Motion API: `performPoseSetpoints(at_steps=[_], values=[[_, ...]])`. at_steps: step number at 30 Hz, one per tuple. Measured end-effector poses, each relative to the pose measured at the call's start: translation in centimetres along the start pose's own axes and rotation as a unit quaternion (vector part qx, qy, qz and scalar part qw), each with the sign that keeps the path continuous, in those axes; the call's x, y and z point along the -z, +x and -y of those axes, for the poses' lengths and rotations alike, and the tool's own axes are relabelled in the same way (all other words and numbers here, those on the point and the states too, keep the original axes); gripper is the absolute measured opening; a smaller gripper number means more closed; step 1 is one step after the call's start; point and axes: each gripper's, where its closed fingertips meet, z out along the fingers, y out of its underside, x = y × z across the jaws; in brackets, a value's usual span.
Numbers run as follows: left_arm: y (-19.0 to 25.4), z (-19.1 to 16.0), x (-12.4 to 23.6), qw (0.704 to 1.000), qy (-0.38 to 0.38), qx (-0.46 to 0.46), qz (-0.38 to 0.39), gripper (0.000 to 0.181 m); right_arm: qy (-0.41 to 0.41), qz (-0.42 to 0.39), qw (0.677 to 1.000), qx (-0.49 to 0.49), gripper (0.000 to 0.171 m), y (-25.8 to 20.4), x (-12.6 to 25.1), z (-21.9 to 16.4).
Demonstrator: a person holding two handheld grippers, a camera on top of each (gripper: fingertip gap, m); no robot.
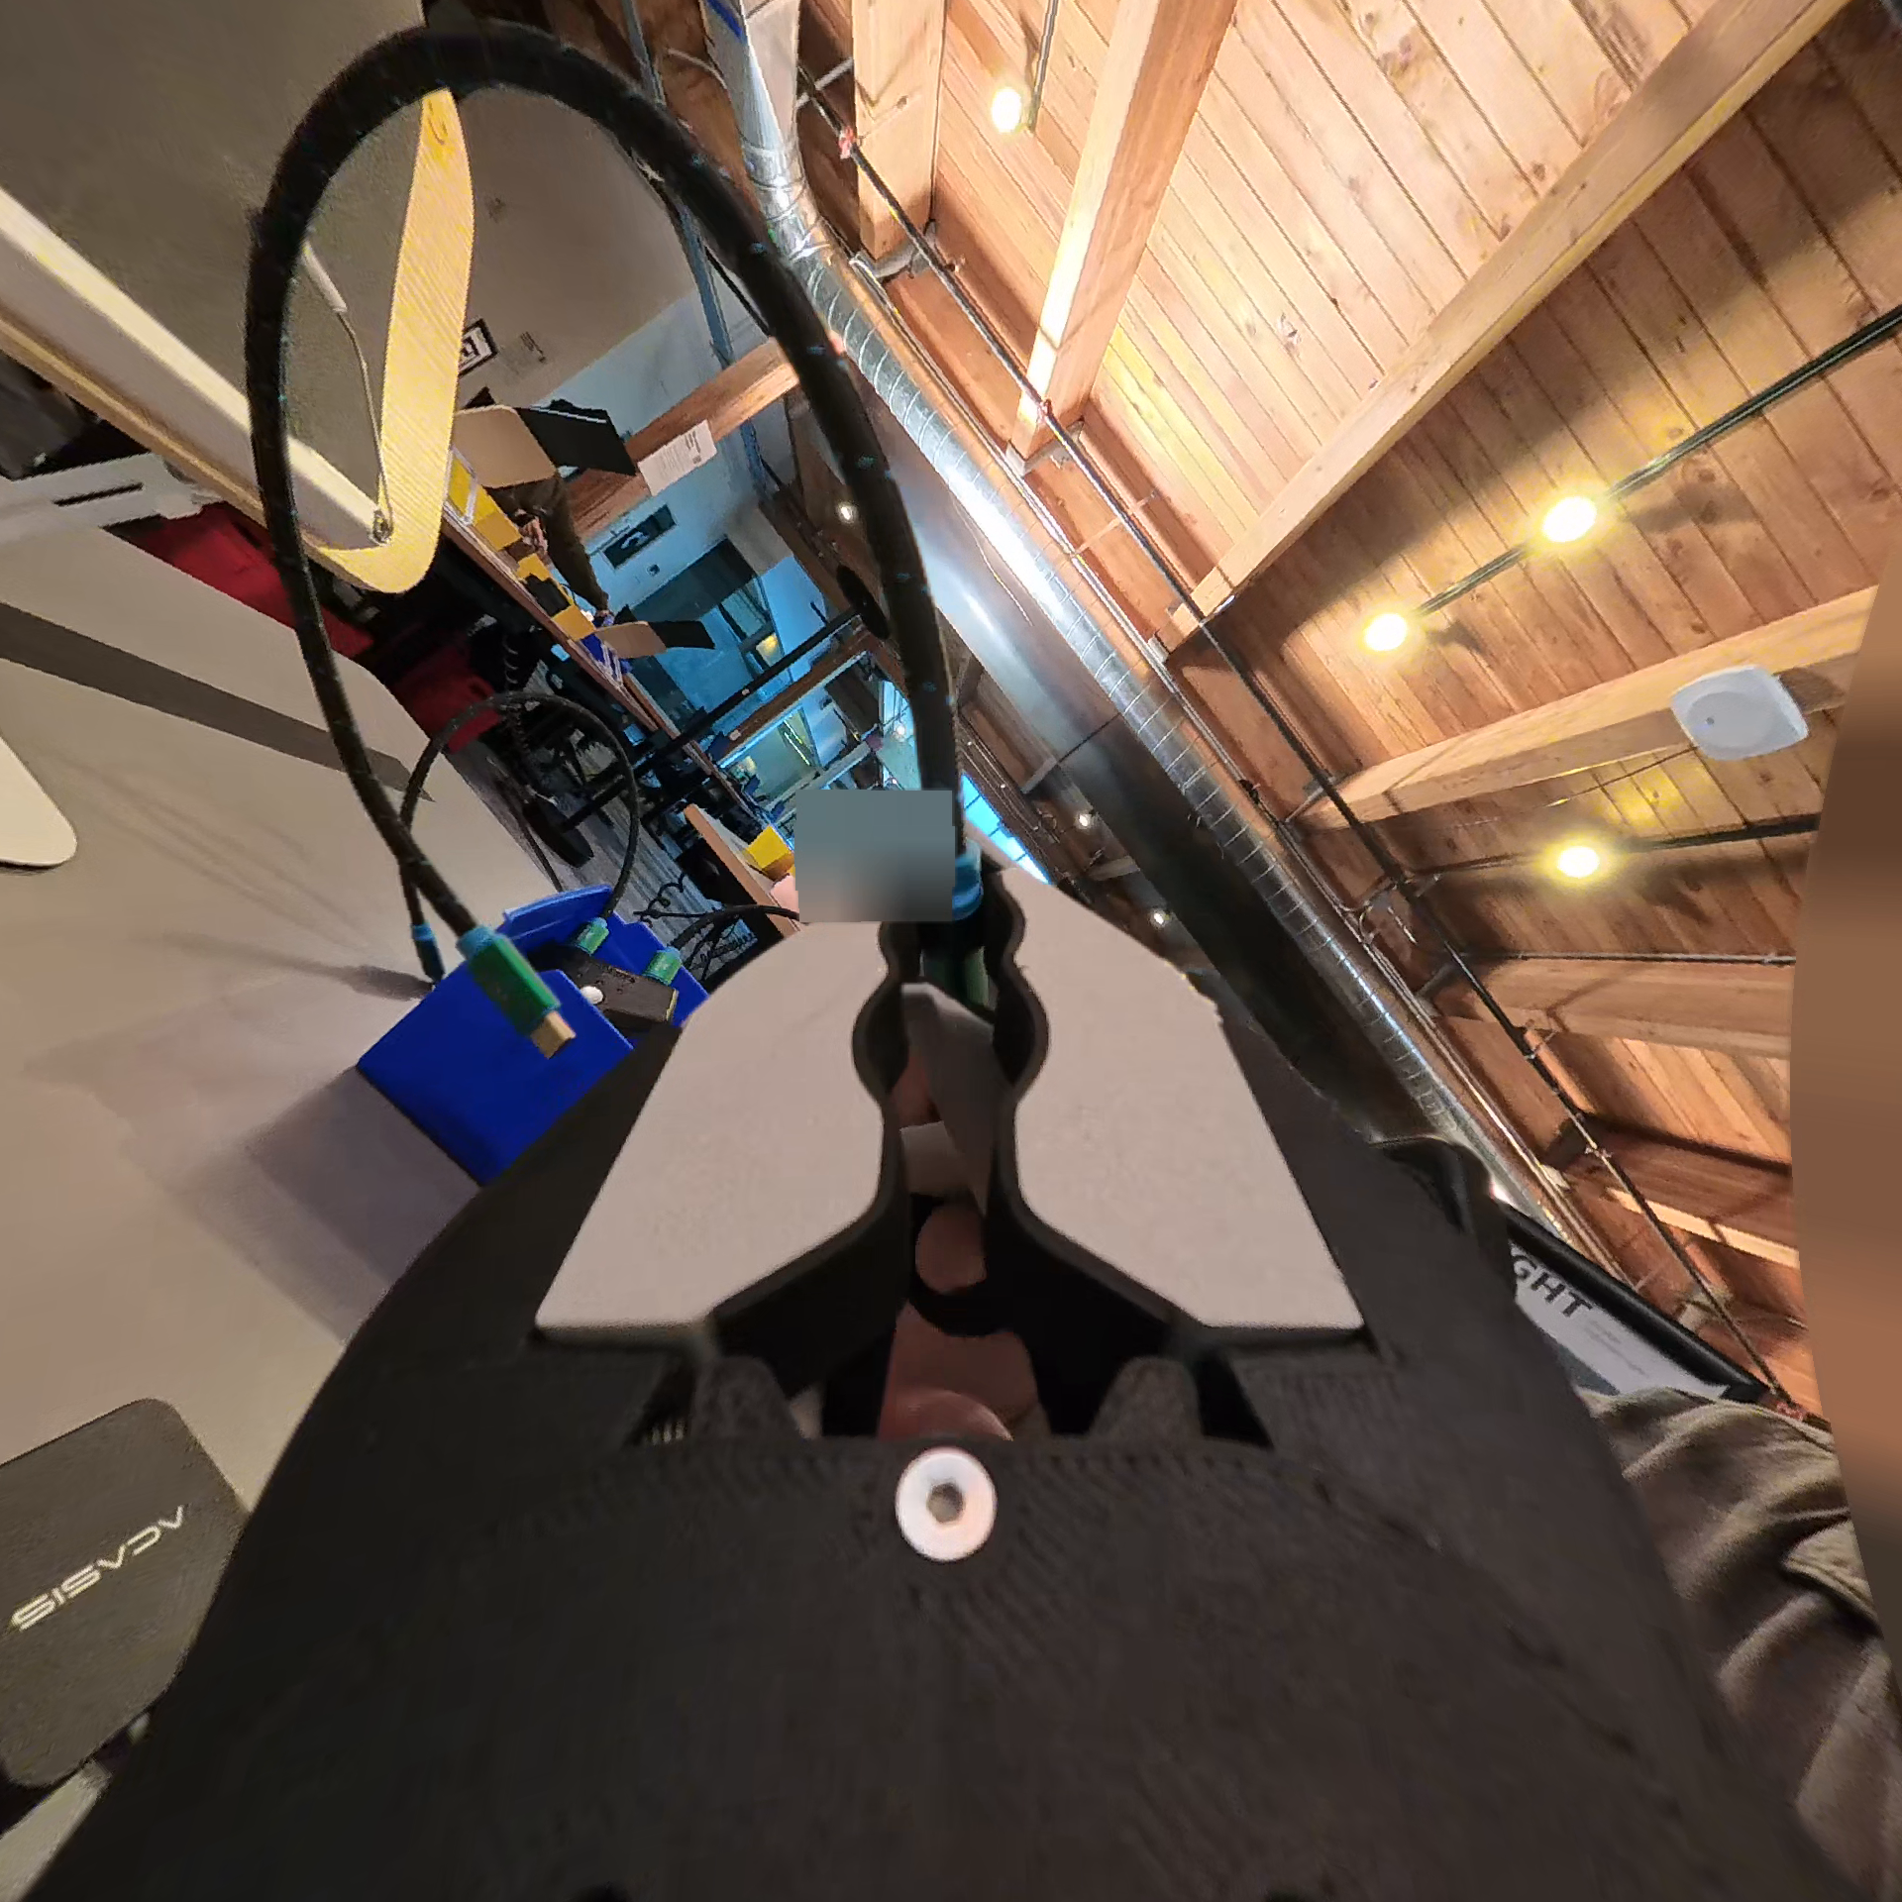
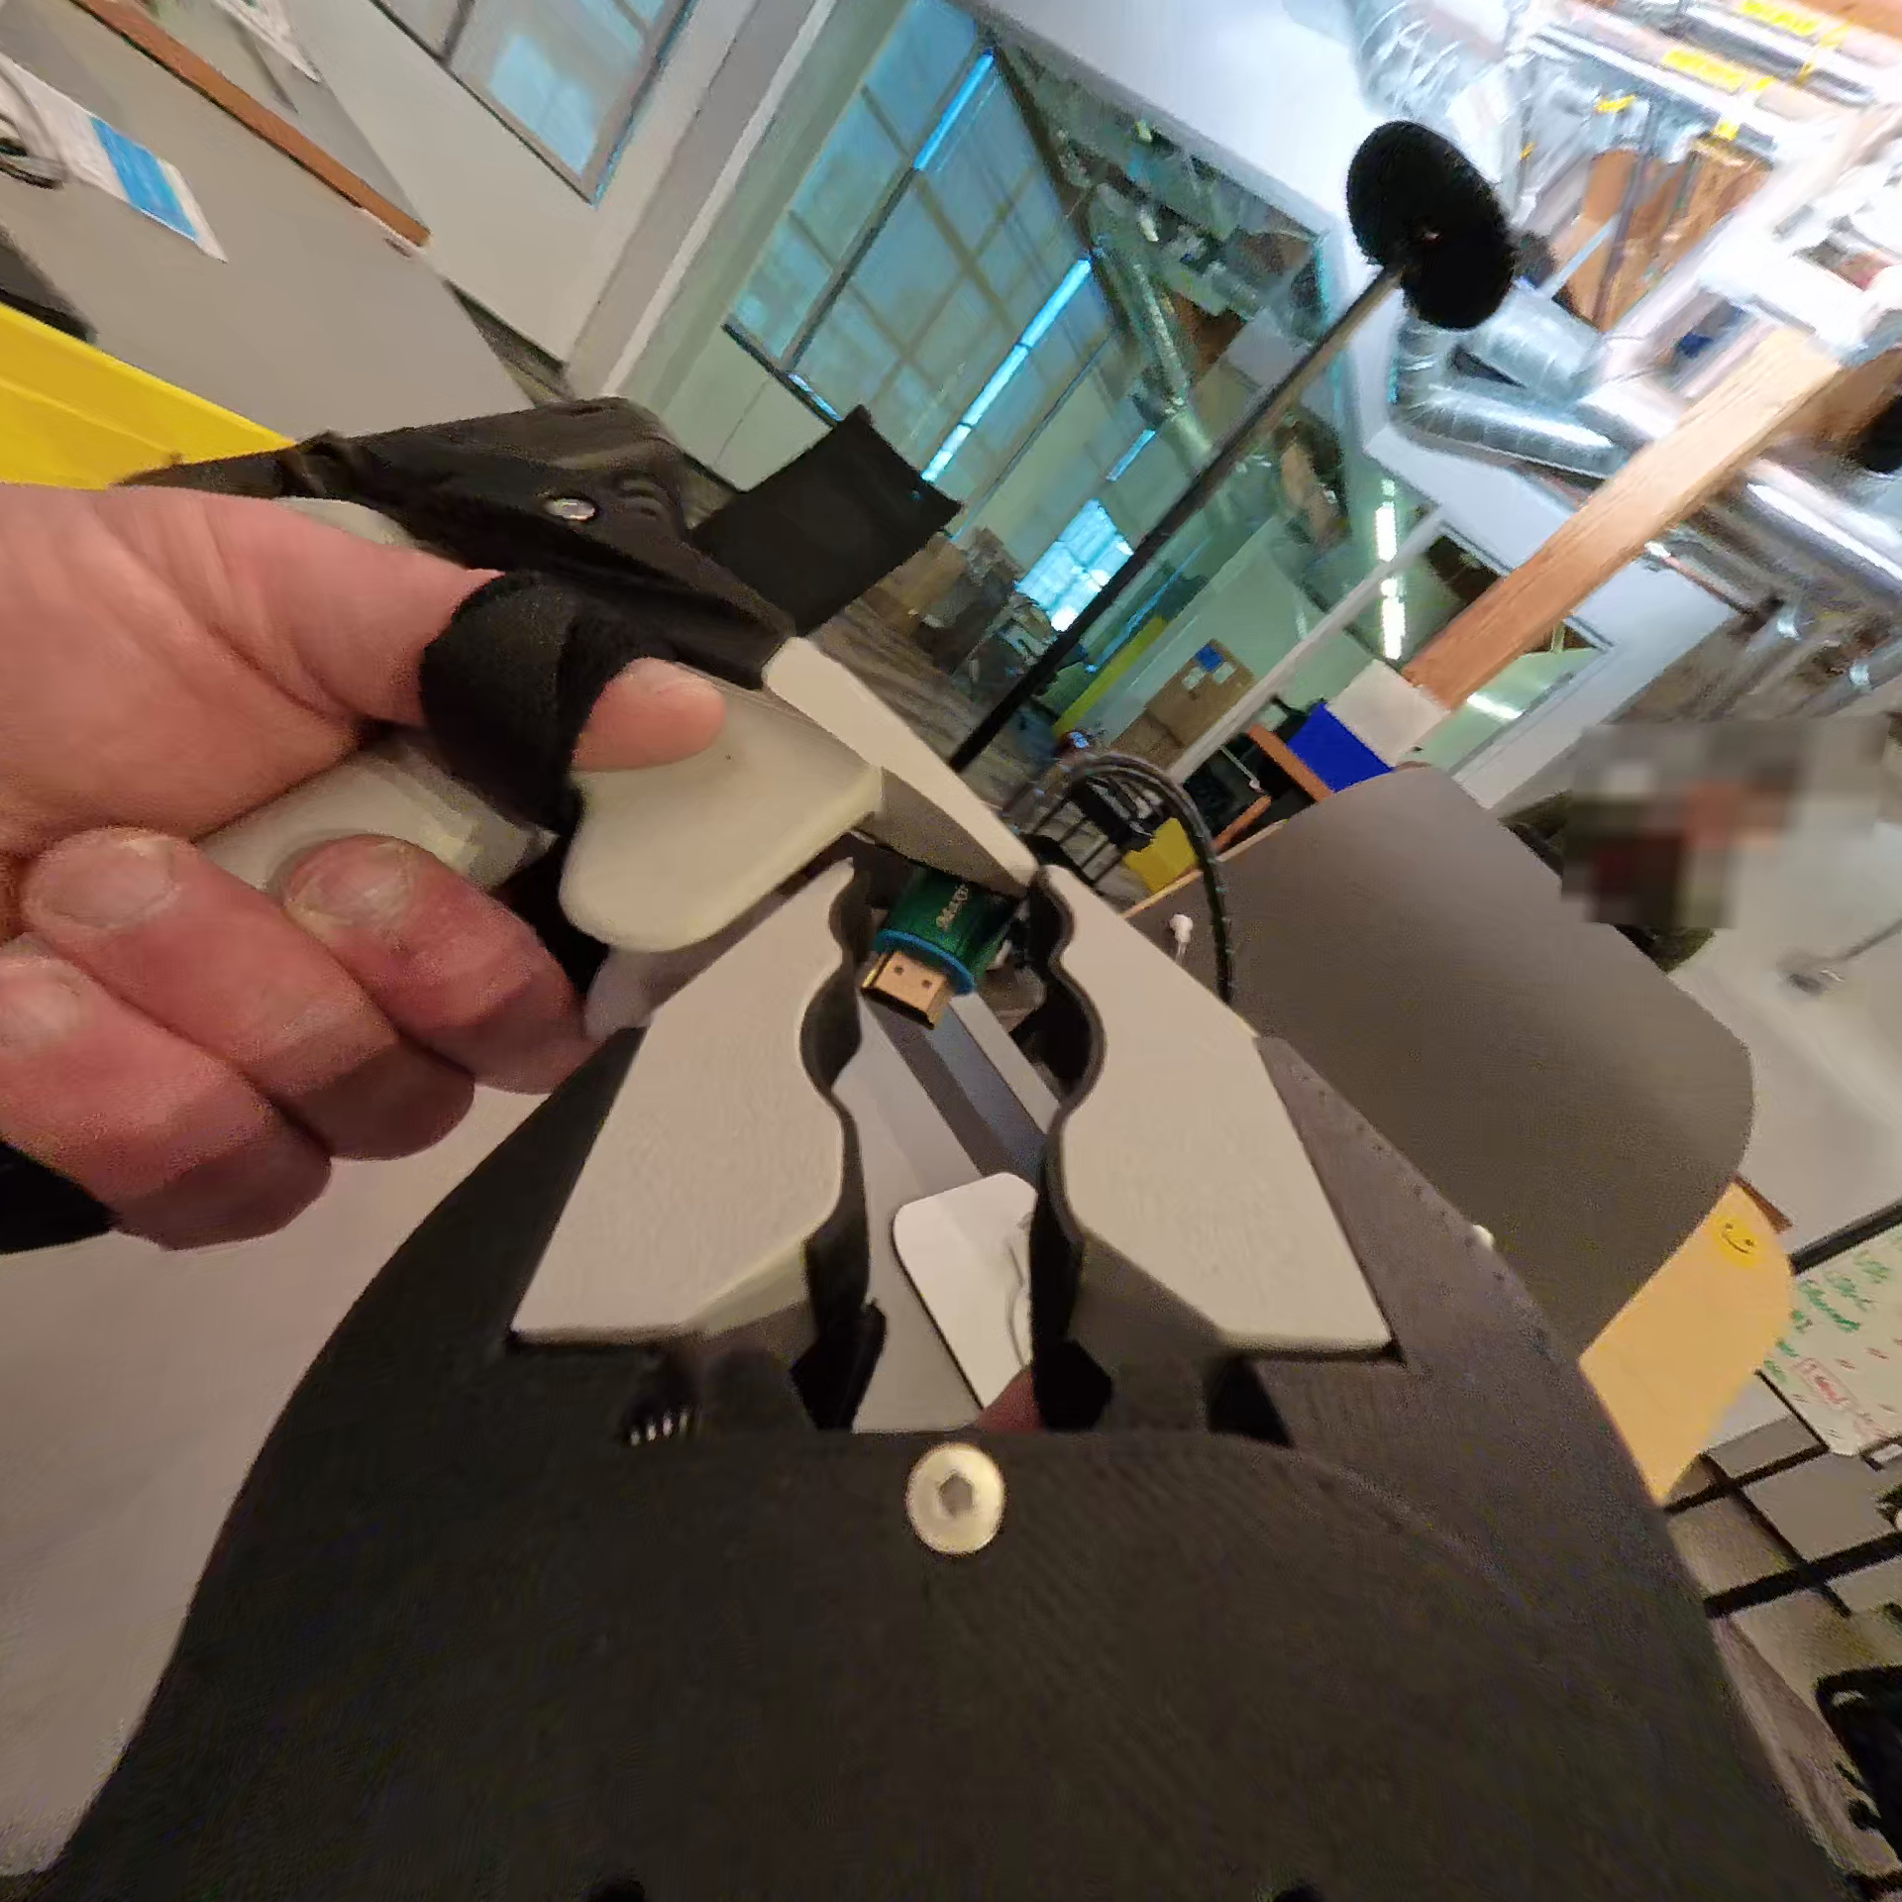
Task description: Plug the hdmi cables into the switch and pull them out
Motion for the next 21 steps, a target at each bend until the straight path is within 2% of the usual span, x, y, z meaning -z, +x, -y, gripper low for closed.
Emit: performPoseSetpoints(at_steps=[7,14,21], values=[[0.3,0.0,-0.1,1.000,-0.016,-0.019,-0.003,0.013,0.001,0.022,1.000,-0.017,0.015,0.7,0.5,0.2],[0.3,0.7,0.2,0.996,-0.022,-0.085,0.017,0.019,0.032,0.072,0.988,-0.135,0.009,1.4,1.1,0.2],[-0.2,0.6,0.3,0.992,-0.039,-0.113,0.034,0.017,0.049,0.108,0.973,-0.196,0.007,1.5,1.4,-0.4]])
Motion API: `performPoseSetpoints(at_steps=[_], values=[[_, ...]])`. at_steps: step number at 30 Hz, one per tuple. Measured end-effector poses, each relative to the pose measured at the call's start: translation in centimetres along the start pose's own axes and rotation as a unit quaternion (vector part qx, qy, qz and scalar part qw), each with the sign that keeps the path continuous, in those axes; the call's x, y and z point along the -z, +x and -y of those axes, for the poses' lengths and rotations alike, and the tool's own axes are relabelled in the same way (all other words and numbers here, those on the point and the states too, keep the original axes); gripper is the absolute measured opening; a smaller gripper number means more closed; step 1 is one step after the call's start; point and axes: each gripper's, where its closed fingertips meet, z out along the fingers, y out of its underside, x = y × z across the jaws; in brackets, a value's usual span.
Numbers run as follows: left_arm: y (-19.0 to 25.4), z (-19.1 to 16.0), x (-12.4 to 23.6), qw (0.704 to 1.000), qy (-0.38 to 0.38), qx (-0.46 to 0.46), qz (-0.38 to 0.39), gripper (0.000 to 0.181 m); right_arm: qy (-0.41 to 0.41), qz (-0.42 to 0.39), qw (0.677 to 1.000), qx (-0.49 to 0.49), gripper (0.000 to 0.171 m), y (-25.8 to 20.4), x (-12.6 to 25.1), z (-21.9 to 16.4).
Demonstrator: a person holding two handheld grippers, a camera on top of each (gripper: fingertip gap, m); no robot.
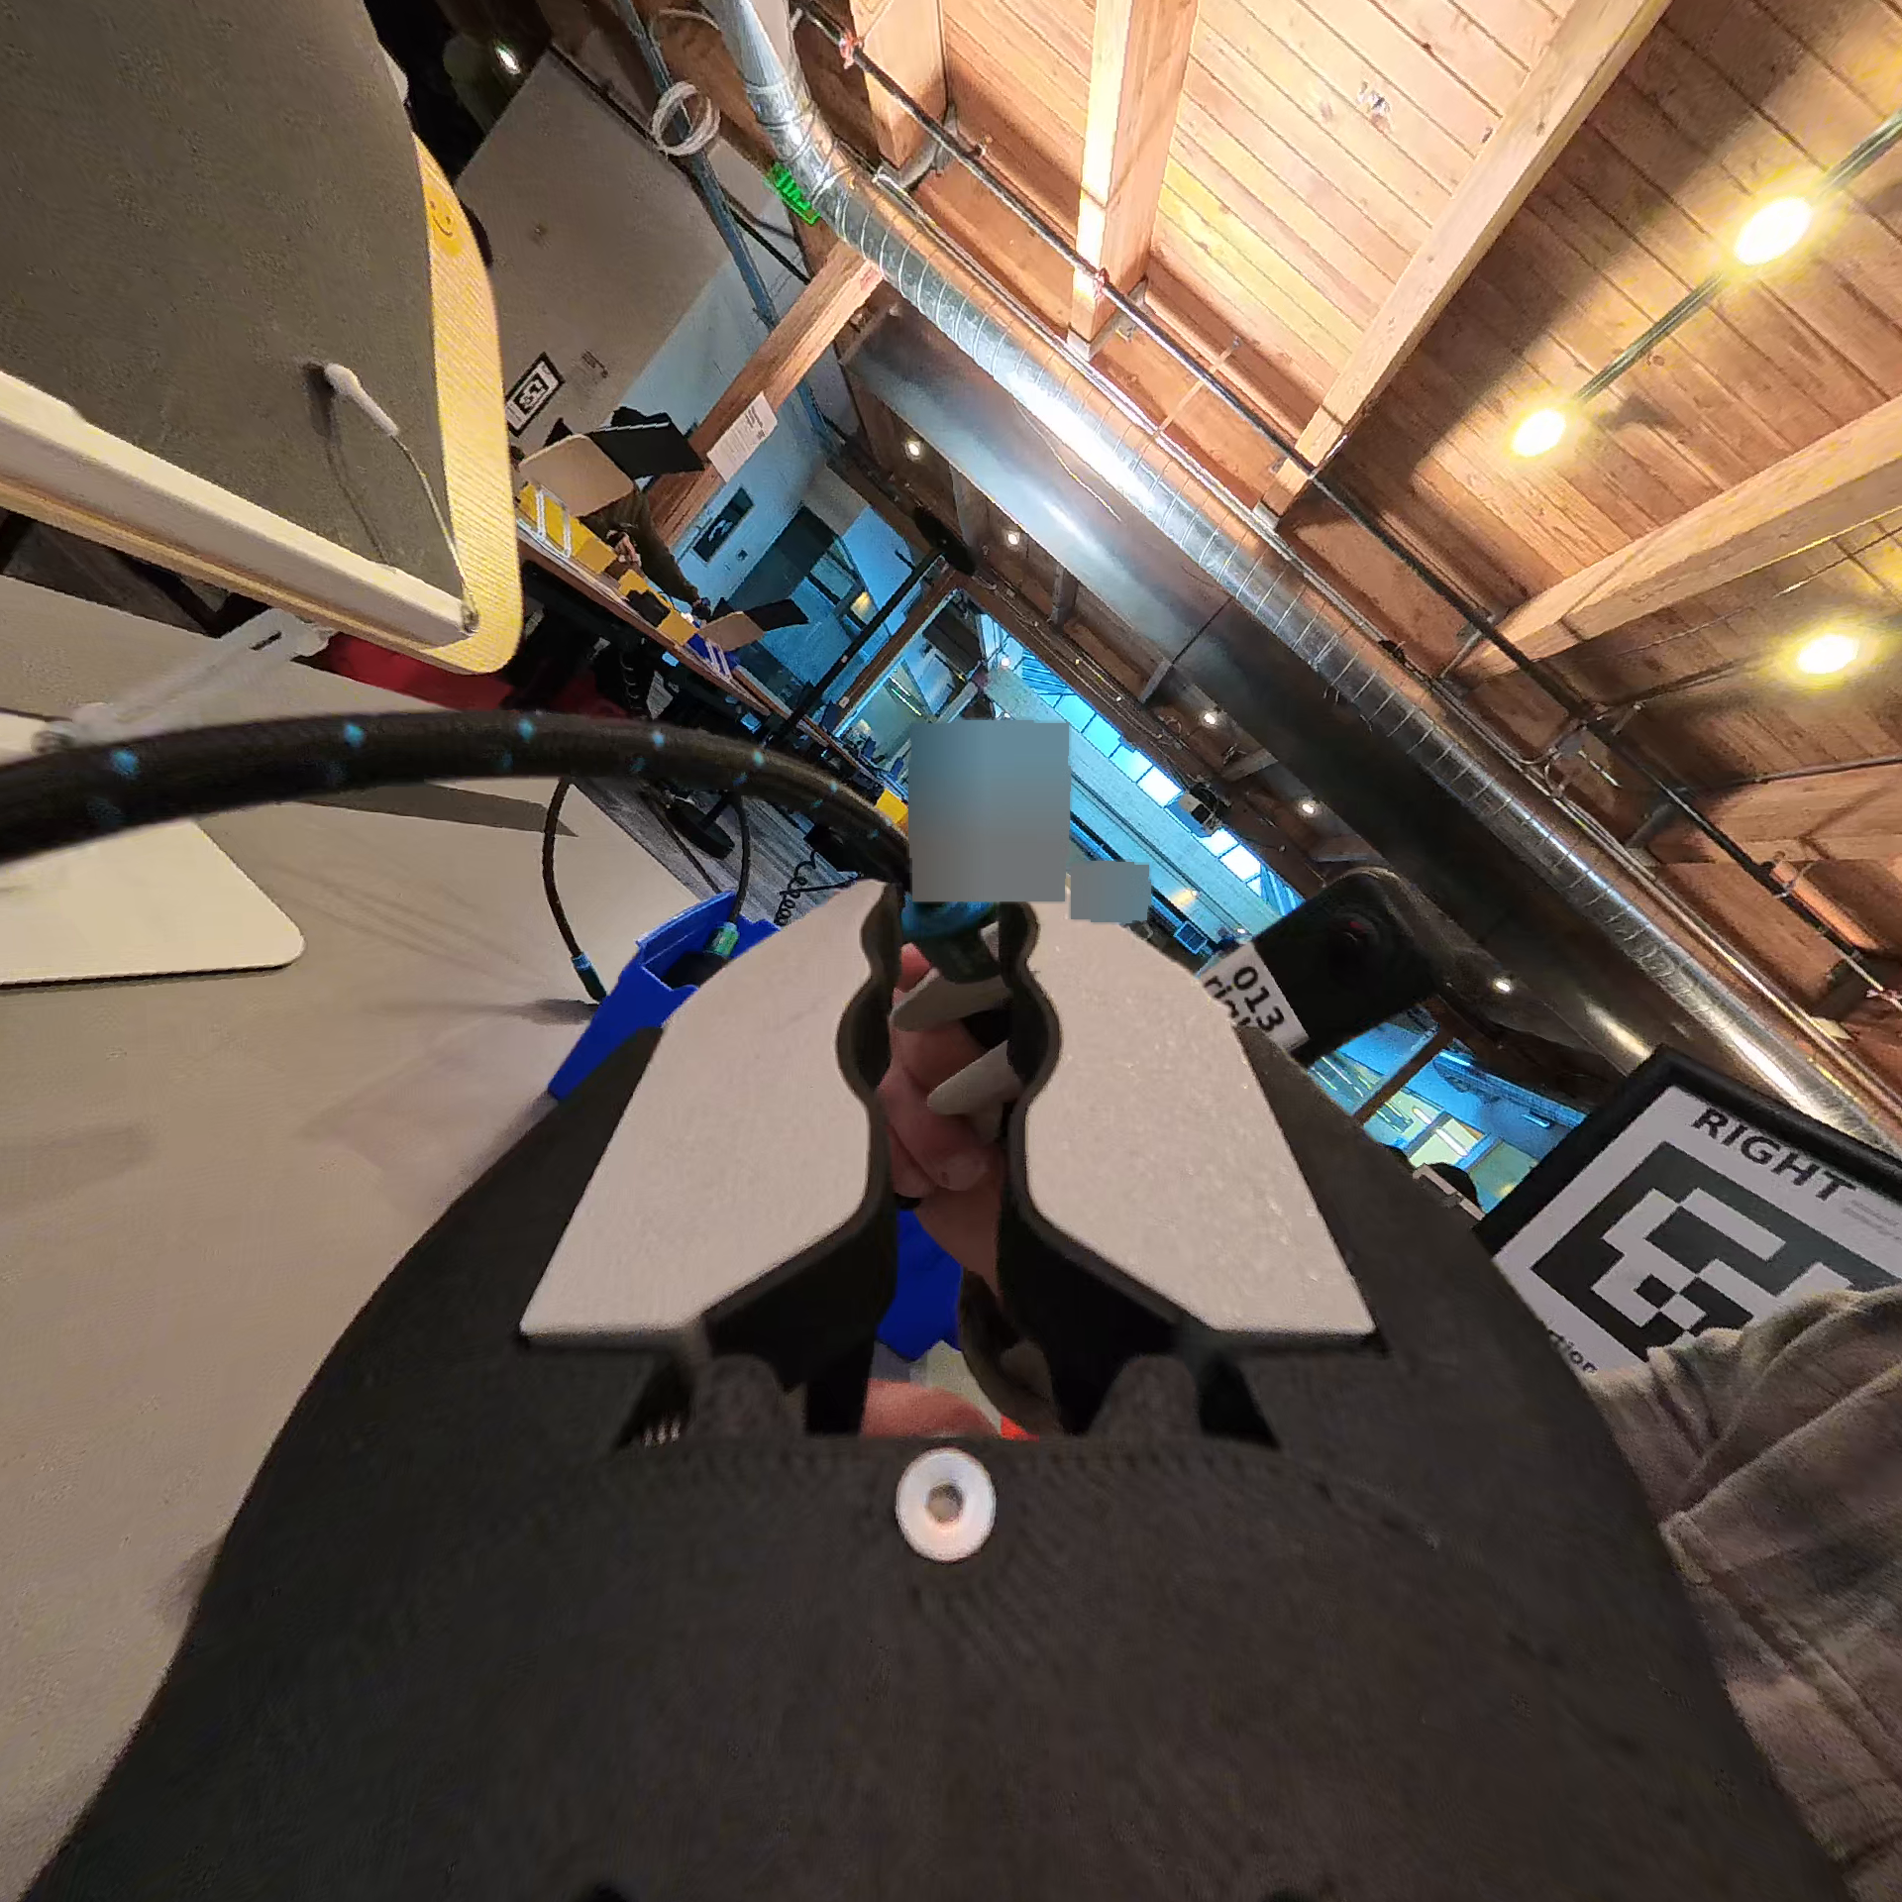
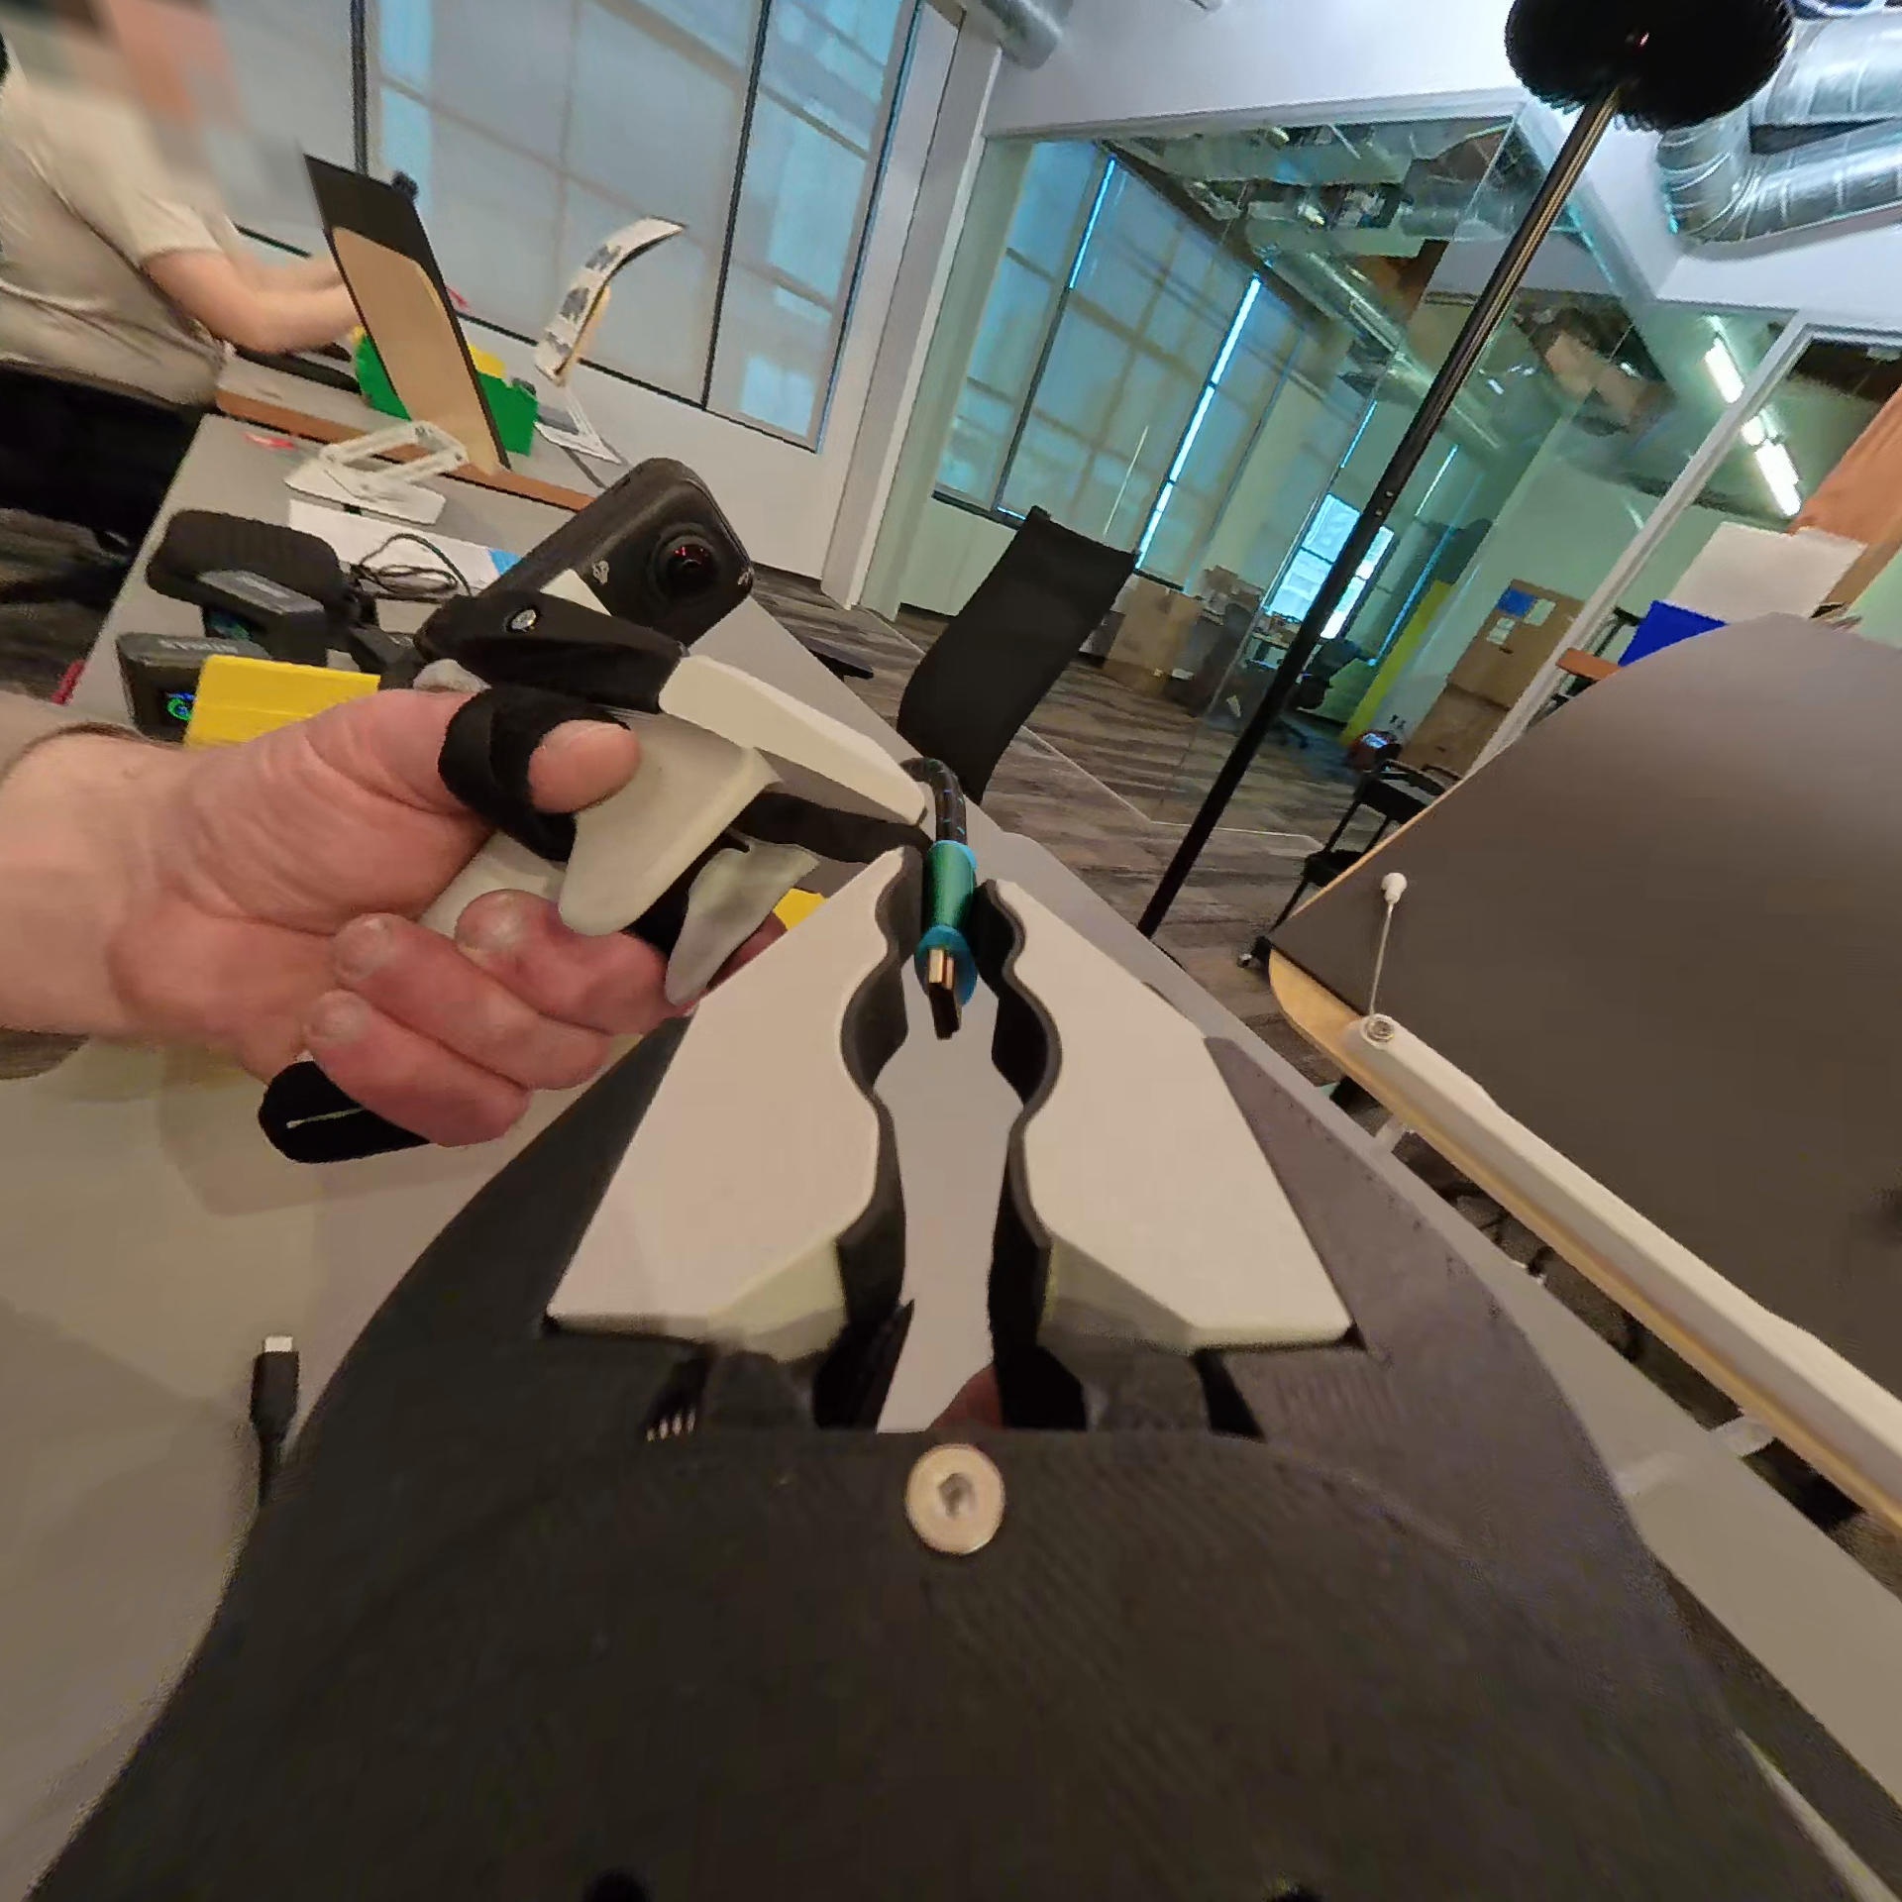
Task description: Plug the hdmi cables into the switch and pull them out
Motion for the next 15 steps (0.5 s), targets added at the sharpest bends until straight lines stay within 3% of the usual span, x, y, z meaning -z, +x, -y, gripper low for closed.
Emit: performPoseSetpoints(at_steps=[3,10,15], values=[[-0.7,0.2,0.2,1.000,0.003,-0.006,0.015,0.019,0.000,0.005,1.000,-0.006,0.007,0.2,0.2,-0.3],[-0.9,-1.4,-0.4,0.999,-0.037,0.009,0.011,0.048,0.002,0.075,0.997,0.025,0.009,-1.5,1.0,0.1],[0.1,-2.6,-0.5,0.997,-0.073,-0.009,-0.024,0.028,-0.005,0.134,0.990,0.035,0.008,-3.0,1.8,-0.3]])
